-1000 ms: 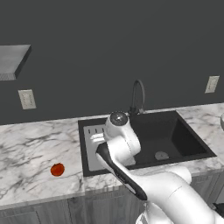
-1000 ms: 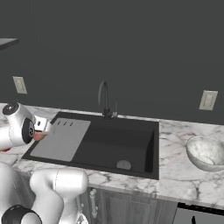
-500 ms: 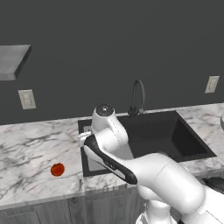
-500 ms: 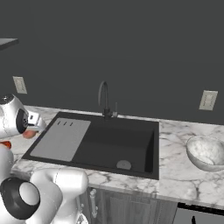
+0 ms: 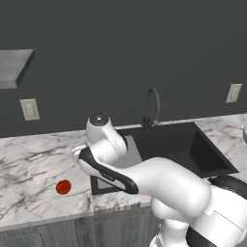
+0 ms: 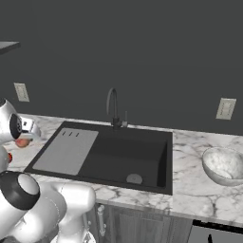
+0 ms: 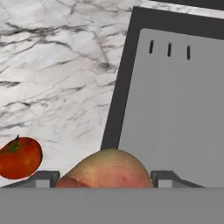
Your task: Remove the tomato and peach from the sink. Then move the bowl and cup from the counter to the sink for washing.
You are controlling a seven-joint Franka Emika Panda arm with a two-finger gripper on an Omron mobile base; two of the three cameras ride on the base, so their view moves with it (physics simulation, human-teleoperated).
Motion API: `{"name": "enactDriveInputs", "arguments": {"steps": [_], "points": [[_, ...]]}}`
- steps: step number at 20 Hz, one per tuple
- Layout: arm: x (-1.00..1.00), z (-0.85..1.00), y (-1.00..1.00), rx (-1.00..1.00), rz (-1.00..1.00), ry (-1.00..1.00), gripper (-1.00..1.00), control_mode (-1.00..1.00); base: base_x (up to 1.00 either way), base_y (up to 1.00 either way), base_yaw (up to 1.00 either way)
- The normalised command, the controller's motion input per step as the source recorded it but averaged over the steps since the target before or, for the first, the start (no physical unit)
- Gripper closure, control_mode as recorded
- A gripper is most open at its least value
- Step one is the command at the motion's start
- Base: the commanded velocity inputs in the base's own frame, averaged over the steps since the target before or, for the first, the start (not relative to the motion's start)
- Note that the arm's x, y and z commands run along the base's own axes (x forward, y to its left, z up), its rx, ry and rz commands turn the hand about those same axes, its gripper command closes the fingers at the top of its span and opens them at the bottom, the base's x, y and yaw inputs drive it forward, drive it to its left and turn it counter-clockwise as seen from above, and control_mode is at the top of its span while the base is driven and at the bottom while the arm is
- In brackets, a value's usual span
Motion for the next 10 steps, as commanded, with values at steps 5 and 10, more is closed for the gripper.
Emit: {"name": "enactDriveInputs", "arguments": {"steps": [5,10], "points": [[0.12,-0.05,0.38,0.0,0.03,0.02,1.0,-1.0,0.0,0.0,0.0],[0.17,-0.07,0.32,0.0,0.06,0.05,1.0,-1.0,0.0,0.0,0.0]]}}
